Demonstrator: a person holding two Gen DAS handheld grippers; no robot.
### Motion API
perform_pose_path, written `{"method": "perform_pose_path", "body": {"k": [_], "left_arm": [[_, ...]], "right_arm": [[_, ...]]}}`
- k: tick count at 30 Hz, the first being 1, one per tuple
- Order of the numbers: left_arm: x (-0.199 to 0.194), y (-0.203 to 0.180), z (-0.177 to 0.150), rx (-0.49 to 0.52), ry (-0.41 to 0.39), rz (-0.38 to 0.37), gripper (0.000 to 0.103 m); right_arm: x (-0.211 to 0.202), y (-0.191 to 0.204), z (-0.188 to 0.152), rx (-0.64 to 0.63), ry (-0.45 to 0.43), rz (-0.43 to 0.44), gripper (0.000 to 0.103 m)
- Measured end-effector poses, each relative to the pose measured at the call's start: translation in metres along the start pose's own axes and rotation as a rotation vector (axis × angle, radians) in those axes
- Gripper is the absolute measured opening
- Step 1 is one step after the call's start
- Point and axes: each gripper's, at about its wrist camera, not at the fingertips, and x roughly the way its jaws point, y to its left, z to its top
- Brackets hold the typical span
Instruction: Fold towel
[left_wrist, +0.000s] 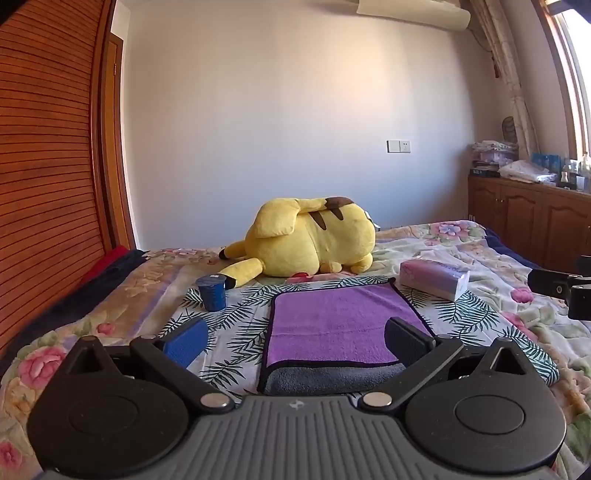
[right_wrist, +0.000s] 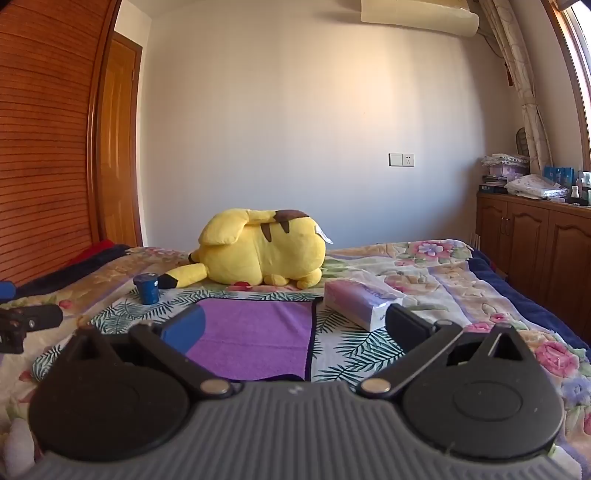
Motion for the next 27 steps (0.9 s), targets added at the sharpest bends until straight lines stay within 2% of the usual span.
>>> {"method": "perform_pose_path", "body": {"k": [27], "left_arm": [[-0.0001, -0.0001, -0.0001, -0.003, -0.006, 0.003, 0.087]], "right_arm": [[0.0012, 0.0005, 0.0016, -0.003, 0.0, 0.0, 0.103]]}}
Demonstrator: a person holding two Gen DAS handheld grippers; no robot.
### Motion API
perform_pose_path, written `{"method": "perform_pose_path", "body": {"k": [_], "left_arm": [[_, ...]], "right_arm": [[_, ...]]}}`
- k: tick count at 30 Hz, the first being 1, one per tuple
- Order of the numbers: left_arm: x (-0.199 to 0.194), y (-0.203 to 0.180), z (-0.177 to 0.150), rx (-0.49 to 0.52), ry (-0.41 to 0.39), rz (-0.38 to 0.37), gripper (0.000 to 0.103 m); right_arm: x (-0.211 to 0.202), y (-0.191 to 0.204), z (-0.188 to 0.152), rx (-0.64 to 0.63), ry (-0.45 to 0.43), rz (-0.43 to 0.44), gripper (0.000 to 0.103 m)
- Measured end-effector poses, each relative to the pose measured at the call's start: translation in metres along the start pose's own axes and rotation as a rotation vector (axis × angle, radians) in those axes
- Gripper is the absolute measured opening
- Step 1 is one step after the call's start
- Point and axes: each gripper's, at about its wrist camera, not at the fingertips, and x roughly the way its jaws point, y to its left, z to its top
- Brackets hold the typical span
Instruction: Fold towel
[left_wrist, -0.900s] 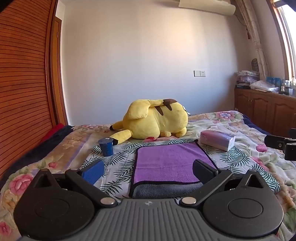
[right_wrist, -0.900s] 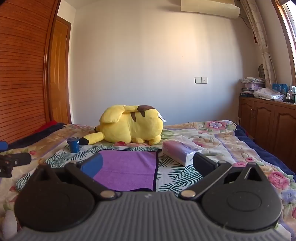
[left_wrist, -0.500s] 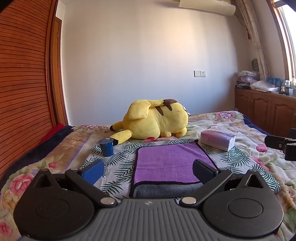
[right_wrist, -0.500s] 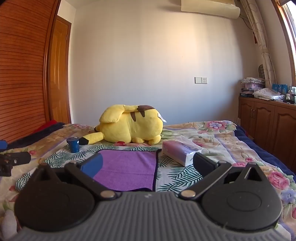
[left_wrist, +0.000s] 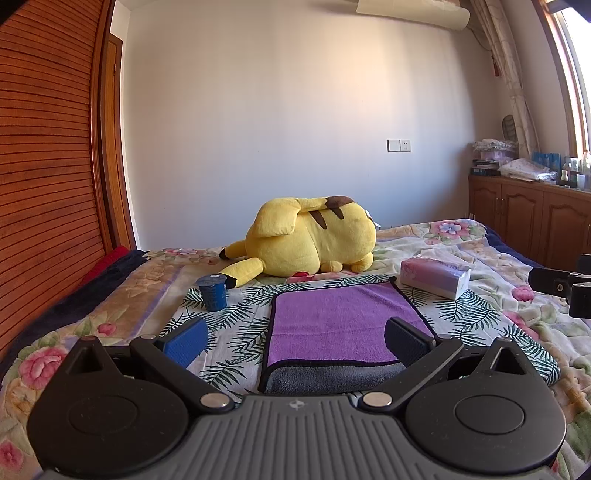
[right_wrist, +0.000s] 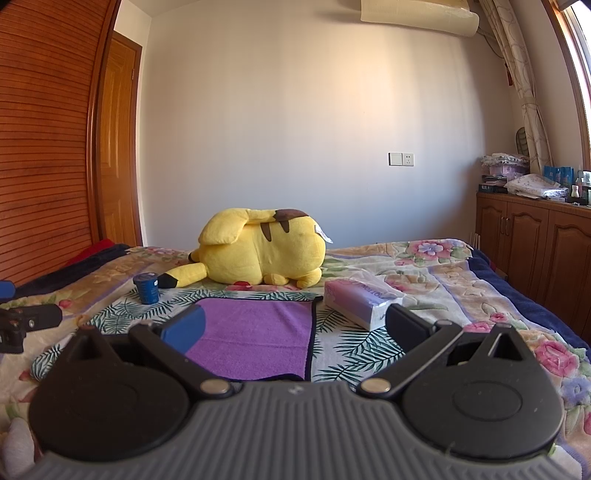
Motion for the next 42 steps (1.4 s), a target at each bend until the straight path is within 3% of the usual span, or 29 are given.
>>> {"method": "perform_pose_path", "body": {"k": [42], "left_arm": [[0.0002, 0.0047, 0.0027, 0.005, 0.002, 0.001, 0.087]], "right_arm": [[-0.0005, 0.0004, -0.0002, 0.0, 0.002, 0.0, 0.103]]}}
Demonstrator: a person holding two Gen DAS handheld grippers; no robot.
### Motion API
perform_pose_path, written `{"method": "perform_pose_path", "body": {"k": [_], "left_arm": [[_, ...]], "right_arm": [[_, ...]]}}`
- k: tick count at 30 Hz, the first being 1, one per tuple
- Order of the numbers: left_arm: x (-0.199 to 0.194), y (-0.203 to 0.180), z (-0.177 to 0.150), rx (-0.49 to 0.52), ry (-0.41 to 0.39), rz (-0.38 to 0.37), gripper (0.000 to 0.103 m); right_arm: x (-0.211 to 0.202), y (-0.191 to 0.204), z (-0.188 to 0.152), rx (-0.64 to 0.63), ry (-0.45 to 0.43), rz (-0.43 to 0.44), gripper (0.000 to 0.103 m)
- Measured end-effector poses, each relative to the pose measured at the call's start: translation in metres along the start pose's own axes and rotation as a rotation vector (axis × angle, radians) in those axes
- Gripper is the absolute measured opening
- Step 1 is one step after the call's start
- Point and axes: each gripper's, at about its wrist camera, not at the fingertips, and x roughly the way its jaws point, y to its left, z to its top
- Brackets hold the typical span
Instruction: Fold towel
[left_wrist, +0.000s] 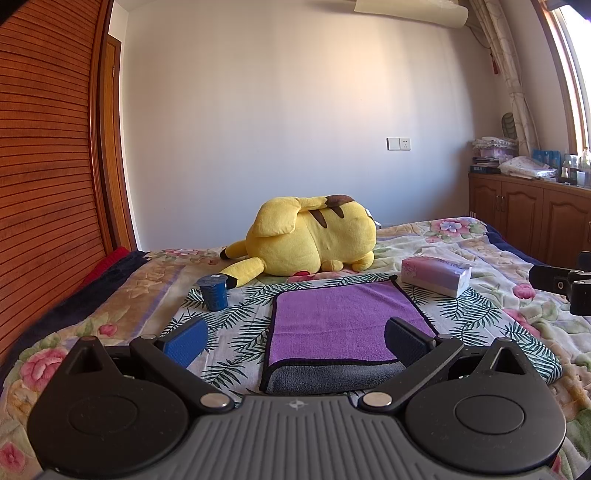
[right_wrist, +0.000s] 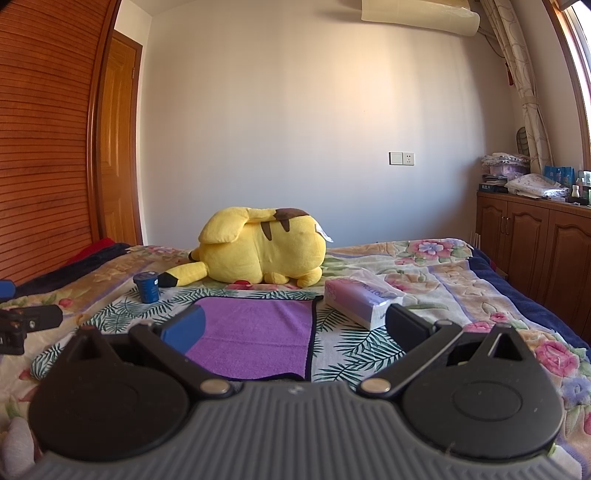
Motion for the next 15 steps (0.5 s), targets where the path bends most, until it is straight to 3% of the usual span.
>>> {"method": "perform_pose_path", "body": {"k": [15], "left_arm": [[0.0004, 0.0037, -0.0011, 0.003, 0.003, -0.001, 0.087]], "right_arm": [[0.0008, 0.0017, 0.0009, 0.001, 0.001, 0.0, 0.103]]}}
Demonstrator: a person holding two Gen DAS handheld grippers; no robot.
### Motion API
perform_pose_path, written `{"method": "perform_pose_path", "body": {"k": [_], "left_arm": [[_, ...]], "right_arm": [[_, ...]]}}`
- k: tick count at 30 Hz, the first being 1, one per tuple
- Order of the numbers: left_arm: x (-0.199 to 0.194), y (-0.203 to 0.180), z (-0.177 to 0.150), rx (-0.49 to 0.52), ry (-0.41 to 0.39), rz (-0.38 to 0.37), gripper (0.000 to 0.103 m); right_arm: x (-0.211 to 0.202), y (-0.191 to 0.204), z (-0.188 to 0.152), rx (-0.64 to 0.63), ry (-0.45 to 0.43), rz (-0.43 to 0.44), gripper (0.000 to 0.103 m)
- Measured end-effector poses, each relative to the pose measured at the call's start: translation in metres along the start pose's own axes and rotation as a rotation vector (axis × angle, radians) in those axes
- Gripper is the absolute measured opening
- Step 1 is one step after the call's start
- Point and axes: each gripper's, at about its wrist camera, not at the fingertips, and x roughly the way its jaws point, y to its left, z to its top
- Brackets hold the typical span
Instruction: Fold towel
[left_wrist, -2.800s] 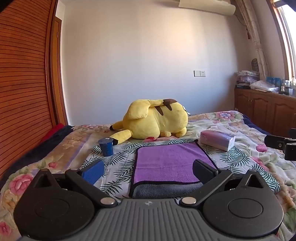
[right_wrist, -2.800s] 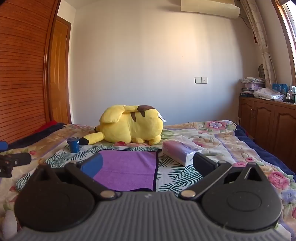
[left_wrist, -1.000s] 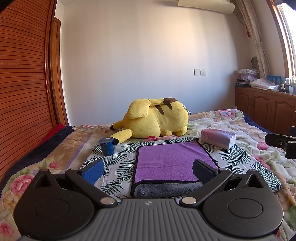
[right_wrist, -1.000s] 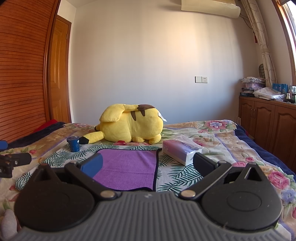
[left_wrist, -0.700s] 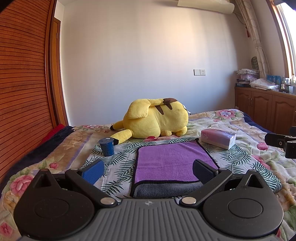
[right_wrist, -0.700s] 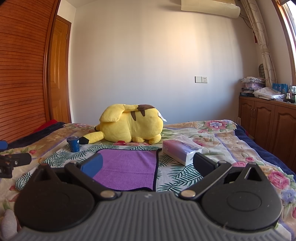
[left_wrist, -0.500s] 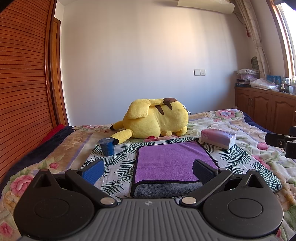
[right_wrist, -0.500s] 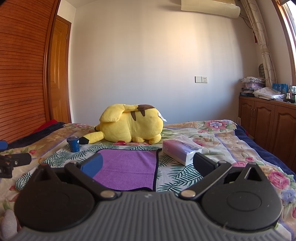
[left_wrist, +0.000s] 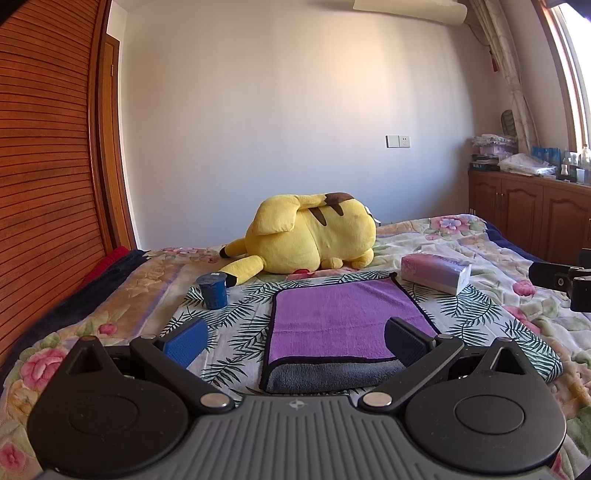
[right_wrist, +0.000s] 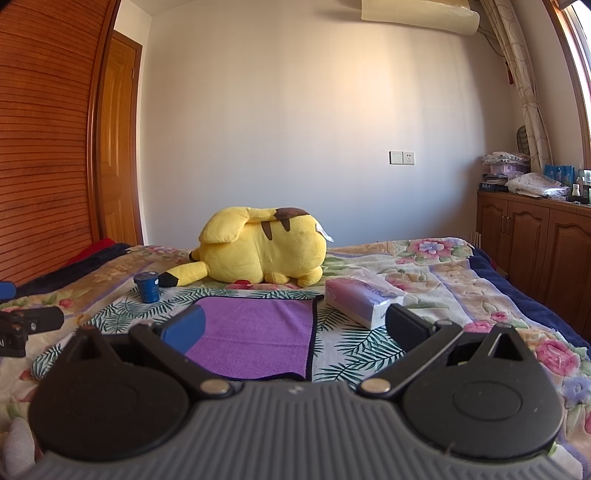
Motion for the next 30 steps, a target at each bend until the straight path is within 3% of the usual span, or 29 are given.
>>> {"method": "perform_pose_path", "body": {"k": [30], "left_arm": [[0.027, -0.011, -0.011, 0.034, 0.151, -0.033, 0.087]], "right_arm": [[0.031, 0.011, -0.005, -0.062, 0.124, 0.053, 0.103]]}}
